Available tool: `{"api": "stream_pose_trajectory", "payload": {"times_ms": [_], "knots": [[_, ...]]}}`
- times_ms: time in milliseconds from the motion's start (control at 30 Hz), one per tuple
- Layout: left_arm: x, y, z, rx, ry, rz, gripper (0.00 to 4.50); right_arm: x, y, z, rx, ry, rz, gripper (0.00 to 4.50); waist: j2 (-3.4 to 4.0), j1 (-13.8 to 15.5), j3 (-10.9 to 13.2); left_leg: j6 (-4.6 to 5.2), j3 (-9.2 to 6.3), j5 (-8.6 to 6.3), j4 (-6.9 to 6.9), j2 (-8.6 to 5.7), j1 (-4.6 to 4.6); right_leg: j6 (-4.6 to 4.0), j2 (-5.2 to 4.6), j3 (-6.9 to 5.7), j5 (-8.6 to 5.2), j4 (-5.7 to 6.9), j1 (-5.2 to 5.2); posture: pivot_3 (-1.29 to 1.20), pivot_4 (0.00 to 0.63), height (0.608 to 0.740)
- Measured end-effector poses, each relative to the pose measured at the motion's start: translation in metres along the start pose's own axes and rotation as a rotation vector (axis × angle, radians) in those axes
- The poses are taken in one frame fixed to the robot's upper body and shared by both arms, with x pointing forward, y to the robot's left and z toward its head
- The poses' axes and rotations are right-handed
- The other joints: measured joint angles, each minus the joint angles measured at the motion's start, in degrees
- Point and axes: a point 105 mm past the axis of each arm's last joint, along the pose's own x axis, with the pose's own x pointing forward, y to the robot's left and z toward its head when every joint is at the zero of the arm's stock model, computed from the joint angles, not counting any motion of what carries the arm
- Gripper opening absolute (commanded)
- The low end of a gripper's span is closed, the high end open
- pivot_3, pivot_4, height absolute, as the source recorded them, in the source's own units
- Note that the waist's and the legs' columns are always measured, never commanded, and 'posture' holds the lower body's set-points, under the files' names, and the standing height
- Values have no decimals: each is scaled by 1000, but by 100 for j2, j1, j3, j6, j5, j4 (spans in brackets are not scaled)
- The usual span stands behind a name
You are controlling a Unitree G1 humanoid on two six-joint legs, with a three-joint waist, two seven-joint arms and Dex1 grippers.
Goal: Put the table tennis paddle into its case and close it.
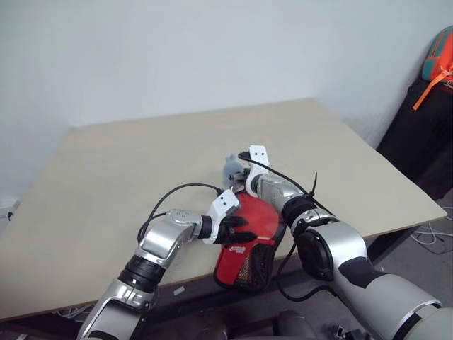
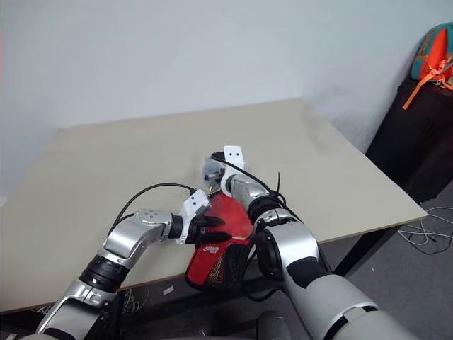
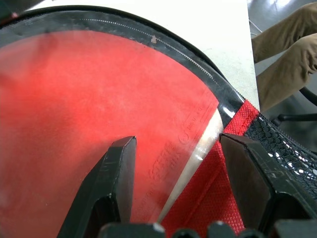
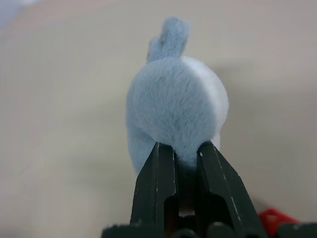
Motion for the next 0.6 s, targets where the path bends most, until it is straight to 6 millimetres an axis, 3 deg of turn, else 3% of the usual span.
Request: {"api": "stream_pose_trajectory", "payload": {"times_ms": [233, 367, 600], "knots": [[3, 0, 4, -7, 0, -7, 2803, -6, -30, 11, -17, -31, -102, 14, 10, 10, 17, 1, 1, 0, 6, -5, -1, 4, -2, -2, -2, -2, 8, 0, 0, 740], [6, -1, 7, -8, -6, -15, 2803, -14, -58, 16, -15, -15, -181, 13, 19, 11, 58, 2, 1, 0, 13, -8, -1, 4, -4, -4, -3, -4, 16, 0, 0, 740], [10, -2, 10, -8, -11, -25, 2803, -36, -93, 20, 110, 2, -264, 13, 35, 37, 81, 5, 1, 1, 15, -9, -10, 6, -7, -2, -3, -5, 14, 0, 0, 740]]}}
